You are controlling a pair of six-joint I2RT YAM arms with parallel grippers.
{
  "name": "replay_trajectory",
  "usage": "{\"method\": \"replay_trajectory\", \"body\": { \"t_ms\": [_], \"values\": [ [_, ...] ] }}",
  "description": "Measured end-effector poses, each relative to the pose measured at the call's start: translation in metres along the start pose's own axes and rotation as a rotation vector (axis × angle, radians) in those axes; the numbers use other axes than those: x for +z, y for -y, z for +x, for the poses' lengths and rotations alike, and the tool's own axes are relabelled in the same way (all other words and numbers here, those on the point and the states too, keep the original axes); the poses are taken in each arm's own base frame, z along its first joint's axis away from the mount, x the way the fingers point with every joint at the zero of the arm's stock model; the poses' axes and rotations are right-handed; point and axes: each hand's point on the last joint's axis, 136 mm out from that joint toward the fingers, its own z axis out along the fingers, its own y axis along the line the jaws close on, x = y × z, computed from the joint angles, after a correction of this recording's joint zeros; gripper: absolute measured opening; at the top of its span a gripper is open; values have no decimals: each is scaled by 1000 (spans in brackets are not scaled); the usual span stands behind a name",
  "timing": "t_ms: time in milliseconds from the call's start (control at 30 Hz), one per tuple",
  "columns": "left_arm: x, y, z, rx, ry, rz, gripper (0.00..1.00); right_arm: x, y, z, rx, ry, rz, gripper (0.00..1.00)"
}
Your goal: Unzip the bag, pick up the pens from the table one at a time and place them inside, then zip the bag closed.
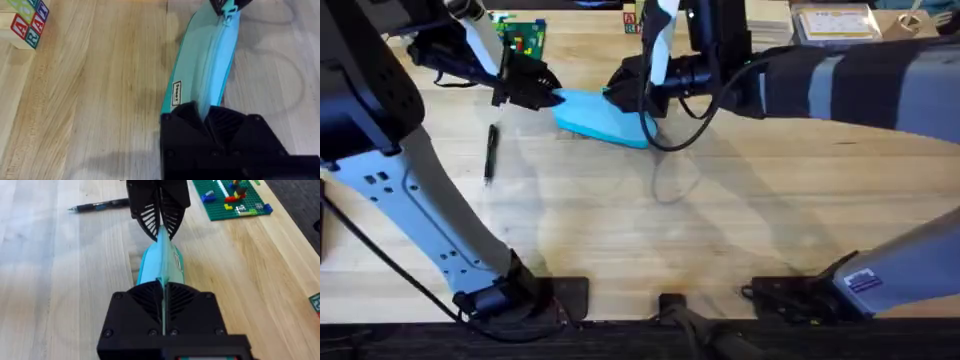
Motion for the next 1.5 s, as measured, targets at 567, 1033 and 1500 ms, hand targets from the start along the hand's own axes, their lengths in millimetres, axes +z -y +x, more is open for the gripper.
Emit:
{"method": "replay_trajectory", "body": {
  "t_ms": [567, 1033, 1500],
  "values": [
    [0, 0, 0, 0, 0, 0, 42, 25, 2, -7, 51, 90, 9, 31],
    [0, 0, 0, -2, 1, 1, 42, 34, 1, -9, 71, 93, 5, 31],
    [0, 0, 0, -2, 1, 2, 42, 79, 2, -25, 54, 117, -40, 31]
  ]
}}
